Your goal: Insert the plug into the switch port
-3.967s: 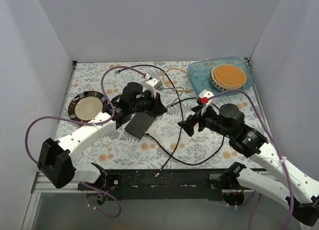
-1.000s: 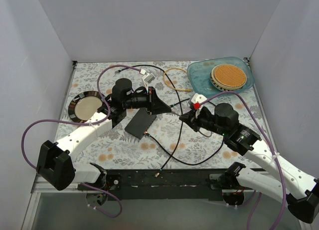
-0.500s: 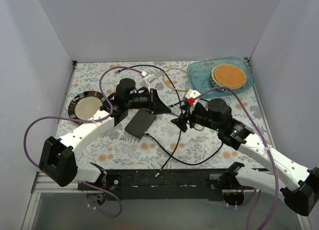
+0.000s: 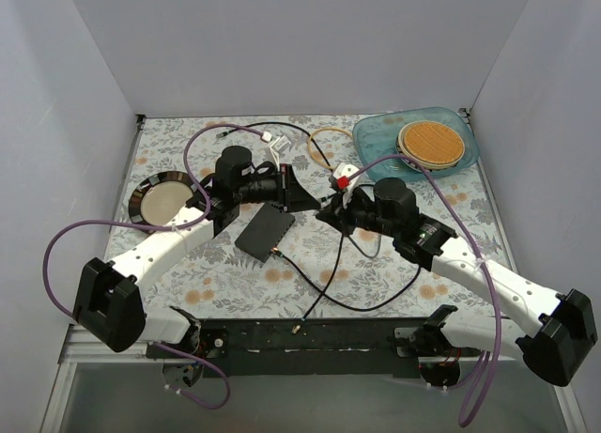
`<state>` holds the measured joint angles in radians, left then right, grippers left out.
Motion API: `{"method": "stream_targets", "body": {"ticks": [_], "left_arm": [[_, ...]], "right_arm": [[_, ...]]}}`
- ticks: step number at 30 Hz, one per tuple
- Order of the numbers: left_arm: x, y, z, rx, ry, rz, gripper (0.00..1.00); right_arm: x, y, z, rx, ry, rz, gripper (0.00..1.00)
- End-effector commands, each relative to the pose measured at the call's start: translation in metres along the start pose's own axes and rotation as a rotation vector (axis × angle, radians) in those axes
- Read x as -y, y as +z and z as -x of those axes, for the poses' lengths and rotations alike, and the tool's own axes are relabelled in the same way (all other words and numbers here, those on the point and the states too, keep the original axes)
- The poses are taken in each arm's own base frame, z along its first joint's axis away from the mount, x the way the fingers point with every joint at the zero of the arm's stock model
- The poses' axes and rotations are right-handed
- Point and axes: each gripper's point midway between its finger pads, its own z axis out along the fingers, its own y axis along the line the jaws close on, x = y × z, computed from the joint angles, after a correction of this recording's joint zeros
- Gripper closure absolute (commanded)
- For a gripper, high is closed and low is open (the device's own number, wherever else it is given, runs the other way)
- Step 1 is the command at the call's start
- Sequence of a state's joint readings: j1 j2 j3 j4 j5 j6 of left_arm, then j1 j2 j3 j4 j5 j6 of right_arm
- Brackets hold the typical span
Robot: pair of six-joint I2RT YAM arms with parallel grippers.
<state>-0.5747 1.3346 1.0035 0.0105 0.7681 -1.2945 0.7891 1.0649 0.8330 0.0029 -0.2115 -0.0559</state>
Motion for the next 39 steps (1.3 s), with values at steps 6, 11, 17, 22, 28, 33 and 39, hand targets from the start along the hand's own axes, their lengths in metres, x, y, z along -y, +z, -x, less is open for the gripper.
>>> {"method": "stream_targets", "body": {"ticks": [6, 11, 17, 22, 28, 33, 39], "left_arm": [[0.012, -0.026, 0.038, 0.152, 0.109, 0.088, 0.17], [0.025, -0.054, 0.055, 0.253, 0.210, 0.066, 0.17], [0.055, -0.066, 0.034, 0.189, 0.381, -0.066, 0.19], [0.068, -0.075, 0.017, 0.145, 0.483, -0.138, 0.25], [0.069, -0.078, 0.000, 0.076, 0.525, -0.174, 0.40], [0.068, -0.076, -0.001, 0.065, 0.512, -0.189, 0.55], [0.073, -0.070, -0.001, 0.045, 0.480, -0.230, 0.62]], "right_arm": [[-0.017, 0.003, 0.047, 0.109, -0.022, 0.128, 0.99], [-0.042, 0.000, 0.040, 0.051, -0.019, 0.334, 0.99], [-0.074, -0.013, 0.045, 0.056, 0.005, 0.600, 0.99], [-0.075, -0.026, 0.059, 0.122, 0.004, 0.666, 0.99], [-0.071, -0.033, 0.065, 0.138, 0.025, 0.671, 0.99], [-0.070, -0.032, 0.065, 0.137, 0.037, 0.673, 0.99], [-0.069, -0.030, 0.065, 0.135, 0.047, 0.668, 0.99]]}}
